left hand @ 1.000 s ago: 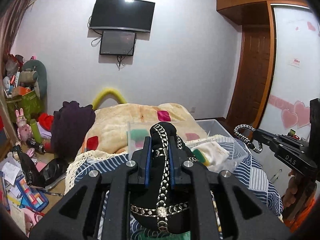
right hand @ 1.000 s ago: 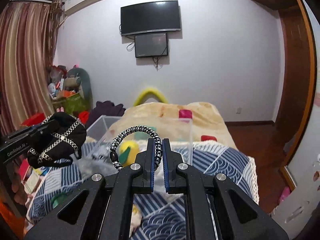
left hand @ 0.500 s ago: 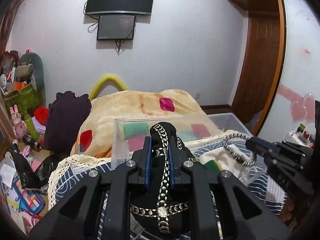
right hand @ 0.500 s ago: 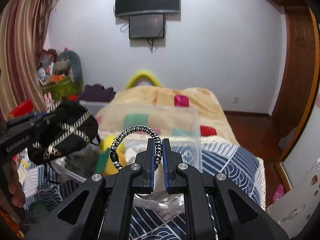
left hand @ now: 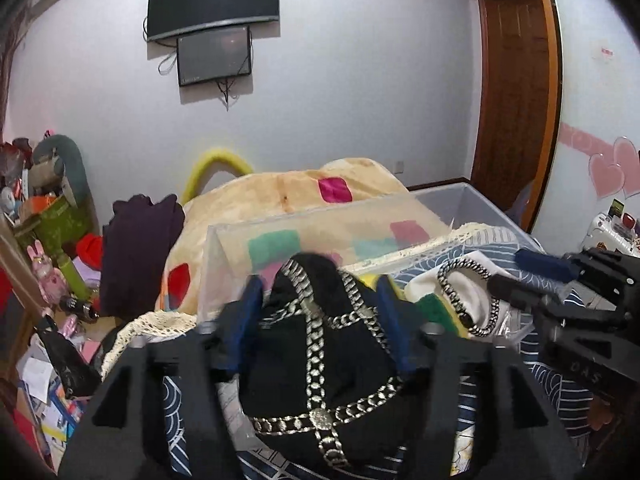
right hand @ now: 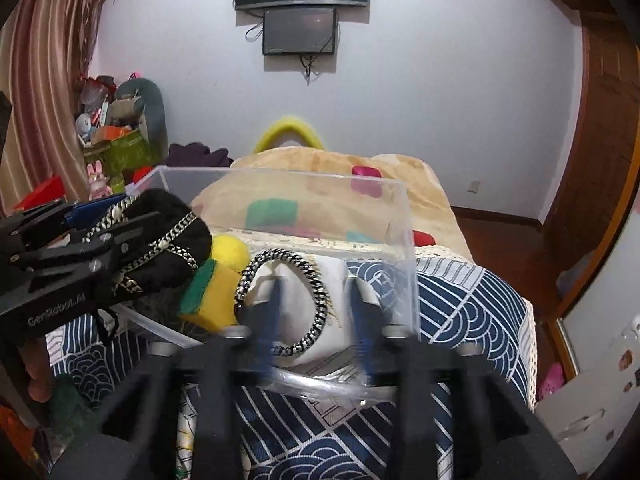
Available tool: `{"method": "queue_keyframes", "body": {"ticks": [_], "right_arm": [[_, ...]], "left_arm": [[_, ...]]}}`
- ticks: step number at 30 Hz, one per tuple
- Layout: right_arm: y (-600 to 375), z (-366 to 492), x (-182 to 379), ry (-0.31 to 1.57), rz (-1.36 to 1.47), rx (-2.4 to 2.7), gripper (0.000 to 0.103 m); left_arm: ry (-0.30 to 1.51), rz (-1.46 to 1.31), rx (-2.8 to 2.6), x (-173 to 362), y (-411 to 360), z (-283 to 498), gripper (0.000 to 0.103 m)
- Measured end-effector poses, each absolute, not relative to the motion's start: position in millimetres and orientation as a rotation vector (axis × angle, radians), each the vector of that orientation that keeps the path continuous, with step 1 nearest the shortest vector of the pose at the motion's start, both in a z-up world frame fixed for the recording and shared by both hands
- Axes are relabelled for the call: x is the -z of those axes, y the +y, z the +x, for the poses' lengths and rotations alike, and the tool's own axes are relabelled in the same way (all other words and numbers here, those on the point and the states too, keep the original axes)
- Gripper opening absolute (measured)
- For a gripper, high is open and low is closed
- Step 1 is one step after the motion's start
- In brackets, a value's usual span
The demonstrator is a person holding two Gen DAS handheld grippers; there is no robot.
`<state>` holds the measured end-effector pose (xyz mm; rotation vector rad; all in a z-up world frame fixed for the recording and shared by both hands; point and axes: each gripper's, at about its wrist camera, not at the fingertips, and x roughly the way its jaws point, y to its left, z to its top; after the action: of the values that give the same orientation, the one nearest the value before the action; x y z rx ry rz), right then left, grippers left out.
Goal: Organize soft objects
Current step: 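Drop beaded strap into box with right tool while left tool drops black bag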
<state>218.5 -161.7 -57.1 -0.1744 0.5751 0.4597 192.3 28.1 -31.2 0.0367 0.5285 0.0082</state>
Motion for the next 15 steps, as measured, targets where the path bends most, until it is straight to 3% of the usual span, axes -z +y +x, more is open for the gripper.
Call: {"method": "queue_keyframes", "body": {"ticks": [6,10,14,15], "right_arm": [[-171,208,43,0.51,-0.153,-0.45,0.061],[-180,194,30,0.469,-0.129,-0.463,0.083],[-189,175,22,0.418,-0.126,-0.462,0.087],[-188,173,21,0.417,-0.129,-0.462,0.092]], "left_arm": [[0.494,0.034,-0.016,13,29,176,0.1],[0.49,0.013,-0.01,5,33,157,0.102],[0.5,0.027,-0.022,8,33,136,0.103],[0.505,0.028,-0.02,11,33,131,0.103]]}}
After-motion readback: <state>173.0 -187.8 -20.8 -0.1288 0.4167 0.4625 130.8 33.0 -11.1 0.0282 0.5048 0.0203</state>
